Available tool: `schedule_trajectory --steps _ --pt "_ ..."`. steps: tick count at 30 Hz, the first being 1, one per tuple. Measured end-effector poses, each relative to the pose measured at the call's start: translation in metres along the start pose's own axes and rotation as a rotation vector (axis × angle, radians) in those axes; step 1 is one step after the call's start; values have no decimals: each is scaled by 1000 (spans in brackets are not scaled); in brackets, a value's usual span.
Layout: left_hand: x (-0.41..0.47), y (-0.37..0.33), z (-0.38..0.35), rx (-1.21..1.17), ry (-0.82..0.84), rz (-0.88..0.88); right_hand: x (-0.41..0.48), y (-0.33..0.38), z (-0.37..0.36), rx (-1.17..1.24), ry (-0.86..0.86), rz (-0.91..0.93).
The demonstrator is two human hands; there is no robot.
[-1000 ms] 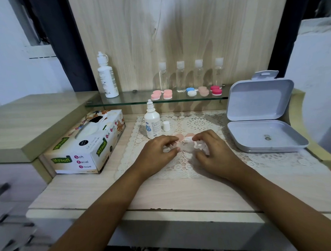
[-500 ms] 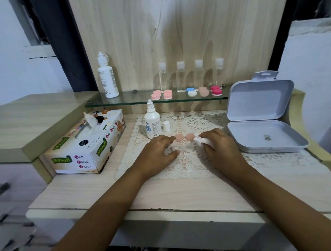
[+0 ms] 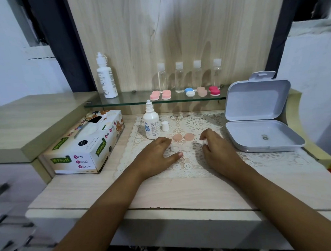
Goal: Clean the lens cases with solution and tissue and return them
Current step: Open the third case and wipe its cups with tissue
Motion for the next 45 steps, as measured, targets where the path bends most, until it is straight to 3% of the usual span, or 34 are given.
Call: schedule_trajectory --steps 8,15,22,31,45 --pt "-3 -1 1 49 75 2 6 -7 -3 48 -35 -89" --pt "-4 -3 2 76 113 20 6 -10 -3 -34 -70 -11" --pt "-7 -4 20 39 261 70 6 0 16 -44 19 -34" --pt "-65 -10 65 178 201 18 -12 54 23 26 -2 43" --pt "-239 55 140 216 -75 315 -60 224 -68 200 222 394"
Point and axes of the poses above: each hand's wrist, its own x-axis towards the middle knuckle, its own z-axis out of the back of the hand, y = z × x, the point moved 3 cm from there along x, towards the middle knuckle, and after that the axes turned 5 degrees about -z, right-handed, at the moved point
